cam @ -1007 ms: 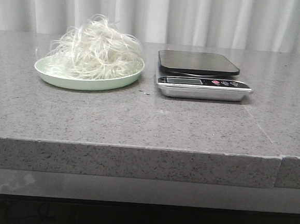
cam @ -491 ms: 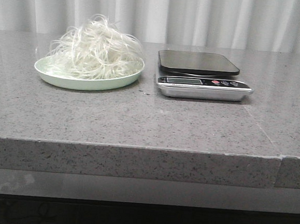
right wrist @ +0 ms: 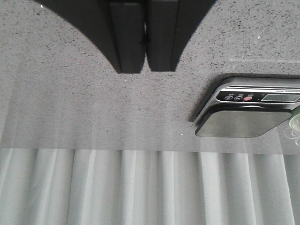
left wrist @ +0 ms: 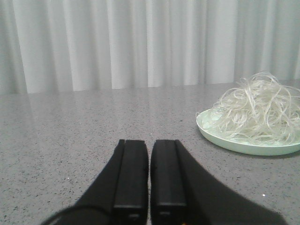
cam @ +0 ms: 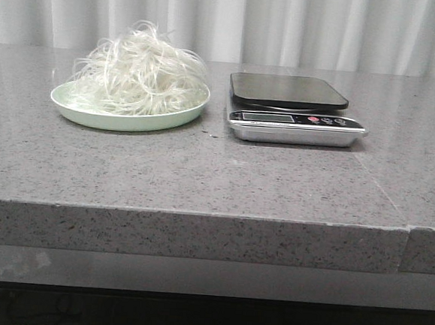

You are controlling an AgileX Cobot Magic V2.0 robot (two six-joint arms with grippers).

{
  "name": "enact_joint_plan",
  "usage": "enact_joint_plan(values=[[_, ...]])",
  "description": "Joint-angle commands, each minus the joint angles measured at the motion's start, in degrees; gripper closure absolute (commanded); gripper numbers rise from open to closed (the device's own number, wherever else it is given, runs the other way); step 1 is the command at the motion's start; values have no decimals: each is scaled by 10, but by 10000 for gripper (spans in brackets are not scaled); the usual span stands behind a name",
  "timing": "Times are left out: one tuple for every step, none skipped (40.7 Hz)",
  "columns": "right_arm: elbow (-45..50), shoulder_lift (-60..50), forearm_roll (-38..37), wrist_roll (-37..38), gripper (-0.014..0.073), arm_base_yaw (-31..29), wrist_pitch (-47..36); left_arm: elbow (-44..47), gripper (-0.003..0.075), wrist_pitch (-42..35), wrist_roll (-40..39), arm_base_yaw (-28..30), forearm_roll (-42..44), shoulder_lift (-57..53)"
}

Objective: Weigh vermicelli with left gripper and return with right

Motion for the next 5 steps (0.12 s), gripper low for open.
enact_joint_plan(values=[[-5,-9,1,-5,434,-2,-51,4,574,-46,-1,2,-4,-11],[-5,-9,1,-5,434,-2,-51,4,574,-46,-1,2,-4,-11],[-5,-9,1,-5,434,-2,-51,4,574,-46,-1,2,-4,-11],[-5,-9,1,-5,434,-2,-51,4,574,-46,-1,2,-4,-11],[-5,-9,1,-5,434,-2,-51,4,574,-46,-1,2,-4,-11]])
